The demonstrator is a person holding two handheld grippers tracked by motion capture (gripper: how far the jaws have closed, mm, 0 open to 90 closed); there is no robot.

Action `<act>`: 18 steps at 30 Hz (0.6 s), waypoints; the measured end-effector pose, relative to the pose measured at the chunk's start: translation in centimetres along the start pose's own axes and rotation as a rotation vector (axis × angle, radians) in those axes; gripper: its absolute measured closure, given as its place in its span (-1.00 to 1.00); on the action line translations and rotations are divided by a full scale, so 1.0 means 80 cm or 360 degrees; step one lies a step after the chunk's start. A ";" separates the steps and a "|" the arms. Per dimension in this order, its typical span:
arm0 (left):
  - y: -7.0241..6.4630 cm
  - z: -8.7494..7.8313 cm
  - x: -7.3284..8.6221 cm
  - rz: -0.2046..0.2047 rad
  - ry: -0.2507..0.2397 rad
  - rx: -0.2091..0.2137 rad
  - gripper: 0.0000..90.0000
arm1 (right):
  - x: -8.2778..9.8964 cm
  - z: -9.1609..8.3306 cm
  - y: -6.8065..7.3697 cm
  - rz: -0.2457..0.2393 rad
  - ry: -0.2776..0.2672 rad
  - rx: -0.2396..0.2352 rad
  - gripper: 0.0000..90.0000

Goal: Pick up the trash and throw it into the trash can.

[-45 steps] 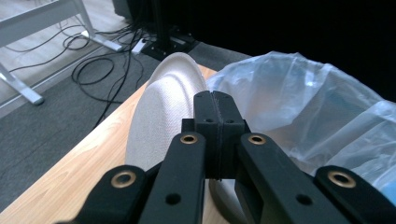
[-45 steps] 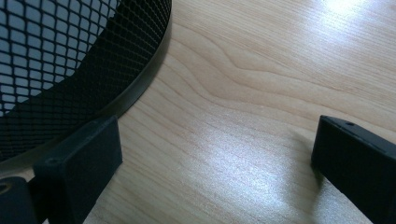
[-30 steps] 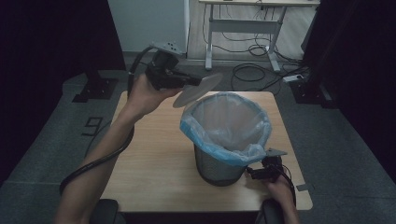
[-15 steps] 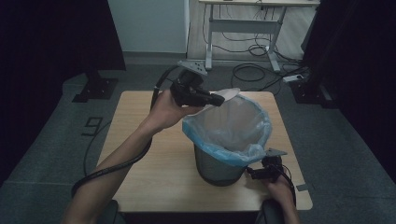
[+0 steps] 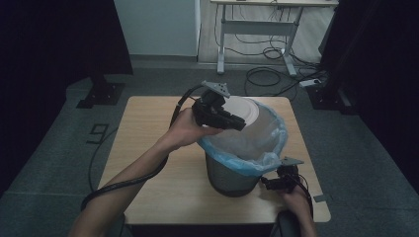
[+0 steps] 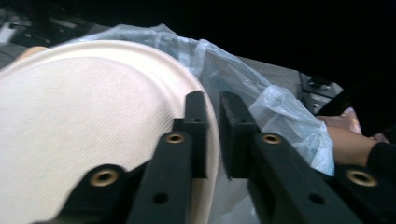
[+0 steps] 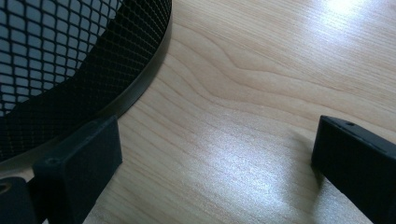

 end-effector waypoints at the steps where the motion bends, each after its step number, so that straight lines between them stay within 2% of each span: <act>1: 0.000 0.002 0.001 0.0027 -0.0002 -0.0024 0.23 | 0.000 0.000 0.000 0.0000 0.0000 0.0000 -0.97; 4: 0.001 0.000 0.000 0.0037 -0.0021 -0.0049 -0.03 | 0.000 0.000 0.000 0.0000 0.0000 0.0000 -0.97; 5: 0.001 -0.001 0.000 0.0040 -0.0036 -0.0064 -0.03 | 0.000 0.000 0.000 0.0000 0.0000 0.0000 -0.97; 6: 0.003 -0.006 -0.001 0.0051 -0.0067 -0.0099 -0.22 | 0.000 0.000 0.000 0.0000 0.0000 0.0000 -0.97; 8: 0.004 -0.010 -0.001 0.0052 -0.0085 -0.0117 -0.28 | 0.000 0.000 0.000 0.0000 0.0000 0.0000 -0.97; 9: 0.005 -0.015 -0.002 0.0050 -0.0103 -0.0143 -0.41 | 0.000 0.000 0.000 -0.0001 0.0000 0.0000 -0.97; 10: 0.005 -0.015 -0.002 0.0050 -0.0103 -0.0143 -0.45 | 0.000 0.000 0.000 -0.0001 0.0000 0.0000 -0.97; 11: 0.006 -0.018 -0.002 0.0043 -0.0118 -0.0163 -0.45 | 0.000 0.000 0.000 0.0000 0.0000 0.0000 -0.97; 12: 0.009 -0.026 -0.002 0.0039 -0.0137 -0.0198 -0.54 | 0.000 0.000 0.000 0.0000 0.0000 0.0000 -0.97; 15: 0.012 -0.033 -0.001 0.0031 -0.0158 -0.0234 -0.65 | 0.000 0.000 0.000 0.0000 0.0001 0.0000 -0.97; 17: 0.019 -0.044 0.003 0.0018 -0.0177 -0.0287 -0.68 | 0.000 0.000 0.000 0.0000 0.0000 0.0001 -0.97; 18: 0.019 -0.044 0.003 0.0018 -0.0177 -0.0287 -0.68 | 0.000 0.000 0.000 0.0000 0.0000 0.0001 -0.97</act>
Point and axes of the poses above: each handheld gripper's, and its own axes: z roughly forward along the jaws, x roughly out of its underside, y roughly to its left, the point moved 2 cm from there along z, roughly forward along the jaws, and after that the axes turned 15 degrees about -z, right-handed, at the moved point
